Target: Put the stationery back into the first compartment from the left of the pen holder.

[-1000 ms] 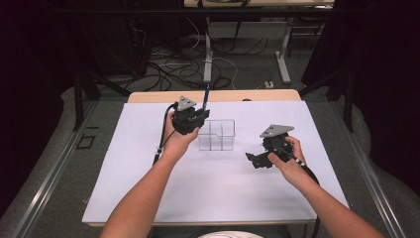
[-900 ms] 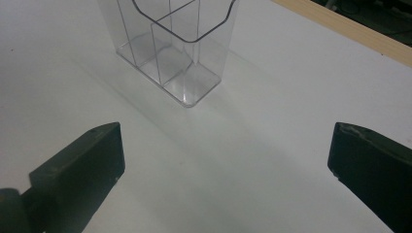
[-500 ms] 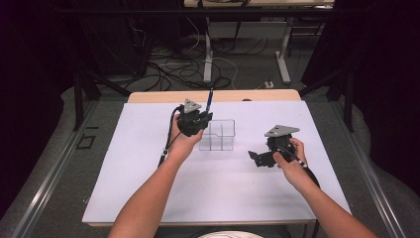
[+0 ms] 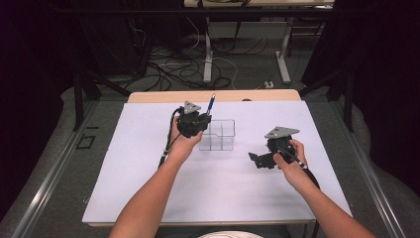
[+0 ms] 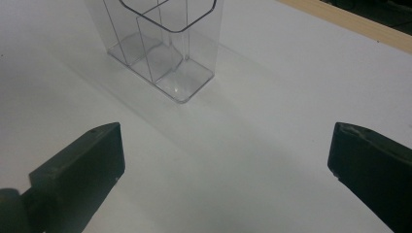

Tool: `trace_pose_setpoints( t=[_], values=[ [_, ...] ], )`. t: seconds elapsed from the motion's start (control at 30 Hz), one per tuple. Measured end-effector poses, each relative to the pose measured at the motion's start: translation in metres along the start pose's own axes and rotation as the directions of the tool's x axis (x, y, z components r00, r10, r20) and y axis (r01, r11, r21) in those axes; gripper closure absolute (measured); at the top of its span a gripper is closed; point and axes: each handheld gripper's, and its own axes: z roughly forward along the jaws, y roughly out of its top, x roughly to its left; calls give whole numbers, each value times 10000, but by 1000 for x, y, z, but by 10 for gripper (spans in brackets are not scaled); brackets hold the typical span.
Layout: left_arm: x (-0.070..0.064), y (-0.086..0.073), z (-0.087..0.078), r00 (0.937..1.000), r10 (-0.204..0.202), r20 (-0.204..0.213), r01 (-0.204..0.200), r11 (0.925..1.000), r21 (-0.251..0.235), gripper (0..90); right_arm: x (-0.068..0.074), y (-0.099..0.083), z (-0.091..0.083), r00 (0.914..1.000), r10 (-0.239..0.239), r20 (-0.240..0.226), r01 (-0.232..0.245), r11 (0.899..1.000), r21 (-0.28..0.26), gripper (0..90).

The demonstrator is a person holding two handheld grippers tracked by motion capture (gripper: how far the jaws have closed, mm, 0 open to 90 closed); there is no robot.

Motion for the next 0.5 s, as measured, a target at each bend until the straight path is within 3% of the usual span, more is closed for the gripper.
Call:
trace_pose_setpoints(
  t=[0.3, 0.5],
  values=[
    [3, 6, -20, 9990, -372, 261, 385, 9979, -526, 551, -1, -3, -1, 9999, 107, 25, -107, 9999, -75, 0],
    [7, 7, -37, 9980, -437, 460, 464, 9972, -582, 458, -2, -3, -3, 9999, 166, 1, -166, 9998, -71, 0]
  ],
)
